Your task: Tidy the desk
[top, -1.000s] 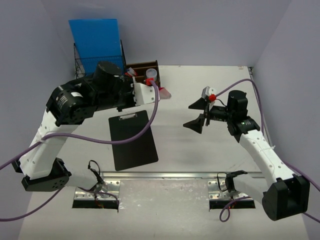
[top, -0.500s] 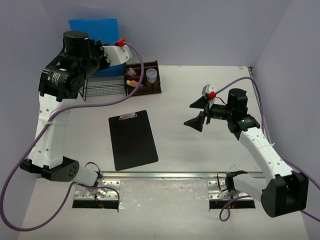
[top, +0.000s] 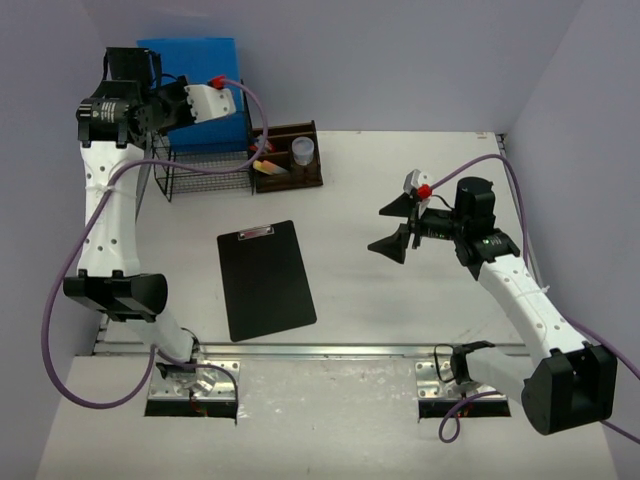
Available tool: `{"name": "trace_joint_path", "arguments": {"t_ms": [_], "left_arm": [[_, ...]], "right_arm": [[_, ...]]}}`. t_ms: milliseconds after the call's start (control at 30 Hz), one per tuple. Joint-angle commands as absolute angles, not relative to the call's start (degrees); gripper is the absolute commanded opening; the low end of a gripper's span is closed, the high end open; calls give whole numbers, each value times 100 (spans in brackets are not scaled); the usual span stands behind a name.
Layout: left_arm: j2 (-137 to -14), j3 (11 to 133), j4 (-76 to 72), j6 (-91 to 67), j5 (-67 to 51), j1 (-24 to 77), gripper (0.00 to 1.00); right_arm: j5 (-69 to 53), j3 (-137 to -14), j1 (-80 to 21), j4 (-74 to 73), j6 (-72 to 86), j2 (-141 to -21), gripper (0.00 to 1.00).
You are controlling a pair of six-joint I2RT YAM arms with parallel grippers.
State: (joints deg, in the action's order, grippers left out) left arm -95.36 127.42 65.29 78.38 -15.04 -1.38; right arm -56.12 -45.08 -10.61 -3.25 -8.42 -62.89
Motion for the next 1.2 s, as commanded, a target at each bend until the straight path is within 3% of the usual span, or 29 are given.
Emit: {"name": "trace_joint_path", "arguments": {"t_ms": [0,567,1167], "left_arm": [[-9574,12879,6418,8185,-2012,-234,0],[-10091,12638,6226,8162,-1990,-262,0],[-10451,12779,5038,6944,-2857,-792,0]], "right_arm": [[-5698,-4512,-1028,-205,-961,-6267,99],[-5695,-4253,-949,-35,-932,-6294,99],[-5739,-4095,-905,-35,-923,-6293,99]]}}
